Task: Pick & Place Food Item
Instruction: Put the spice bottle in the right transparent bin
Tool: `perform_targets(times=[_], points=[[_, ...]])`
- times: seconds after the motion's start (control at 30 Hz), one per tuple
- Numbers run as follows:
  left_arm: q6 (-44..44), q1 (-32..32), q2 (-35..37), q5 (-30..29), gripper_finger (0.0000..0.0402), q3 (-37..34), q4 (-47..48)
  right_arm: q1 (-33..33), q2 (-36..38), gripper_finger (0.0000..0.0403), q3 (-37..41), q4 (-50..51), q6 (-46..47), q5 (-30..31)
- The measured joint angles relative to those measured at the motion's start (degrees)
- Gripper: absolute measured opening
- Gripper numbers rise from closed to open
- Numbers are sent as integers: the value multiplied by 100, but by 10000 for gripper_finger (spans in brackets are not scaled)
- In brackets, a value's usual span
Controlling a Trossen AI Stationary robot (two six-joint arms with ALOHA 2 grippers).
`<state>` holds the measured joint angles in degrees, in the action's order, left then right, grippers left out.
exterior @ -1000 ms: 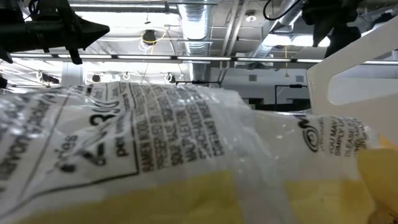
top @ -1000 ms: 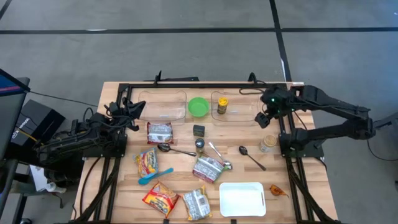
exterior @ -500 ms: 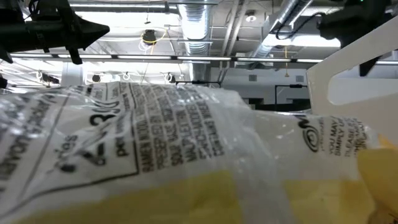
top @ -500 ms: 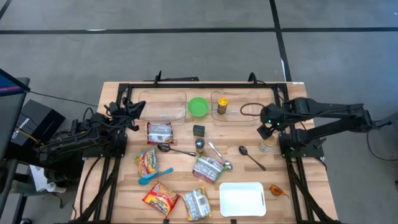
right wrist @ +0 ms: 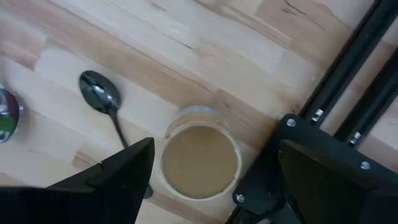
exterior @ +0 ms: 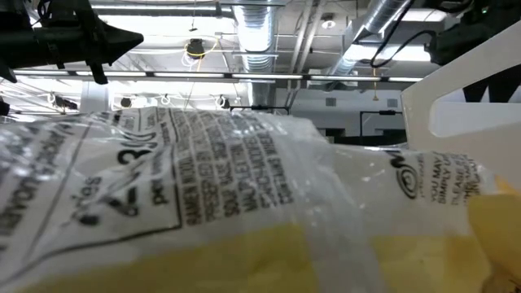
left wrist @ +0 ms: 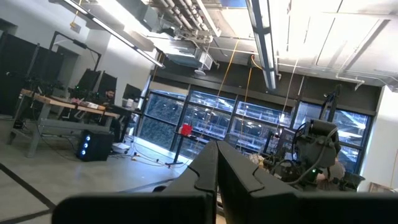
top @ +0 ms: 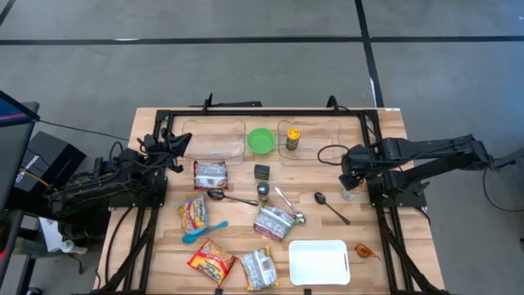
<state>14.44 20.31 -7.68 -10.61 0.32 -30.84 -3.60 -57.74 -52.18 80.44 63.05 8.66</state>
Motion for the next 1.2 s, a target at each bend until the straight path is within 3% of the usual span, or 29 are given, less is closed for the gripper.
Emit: perform_targets(times=[0.73,0.93,1.2], points=[[122,0,-1,1,0,-1,152,-308,-602,336,-3,-83,467,18],[129,-1,-1,0,0,1,183,-302,-723,336,-3,-92,369,-227],[206,-1,-1,2,0,-1,200,74,-708,336,-3,-76,-29,-345]])
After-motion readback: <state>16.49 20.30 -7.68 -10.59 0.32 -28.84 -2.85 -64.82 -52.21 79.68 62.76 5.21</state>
